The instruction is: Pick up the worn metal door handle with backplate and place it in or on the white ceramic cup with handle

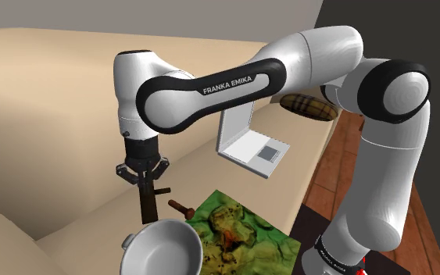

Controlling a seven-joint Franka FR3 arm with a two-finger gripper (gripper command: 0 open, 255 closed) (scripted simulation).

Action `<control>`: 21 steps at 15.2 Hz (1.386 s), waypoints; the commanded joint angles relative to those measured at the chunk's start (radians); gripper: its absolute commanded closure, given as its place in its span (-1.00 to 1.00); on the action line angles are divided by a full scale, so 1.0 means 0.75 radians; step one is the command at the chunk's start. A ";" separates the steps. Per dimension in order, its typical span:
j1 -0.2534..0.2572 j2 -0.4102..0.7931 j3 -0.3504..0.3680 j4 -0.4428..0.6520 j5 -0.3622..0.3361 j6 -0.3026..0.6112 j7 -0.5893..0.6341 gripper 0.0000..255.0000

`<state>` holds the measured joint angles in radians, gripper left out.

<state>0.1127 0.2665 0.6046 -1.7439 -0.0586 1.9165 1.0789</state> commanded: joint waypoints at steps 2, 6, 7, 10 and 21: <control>0.000 0.000 0.000 0.000 0.000 0.000 0.000 1.00; 0.031 -0.078 -0.028 -0.200 -0.131 0.257 0.156 -1.00; 0.054 -0.100 -0.049 -0.282 -0.224 0.373 0.261 -1.00; 0.144 -0.105 -0.143 -0.454 -0.639 0.641 0.699 -1.00; 0.203 0.032 -0.247 -0.454 -0.945 0.761 0.966 -1.00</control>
<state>0.2642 0.2856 0.4215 -2.0853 -0.7612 2.4838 1.7987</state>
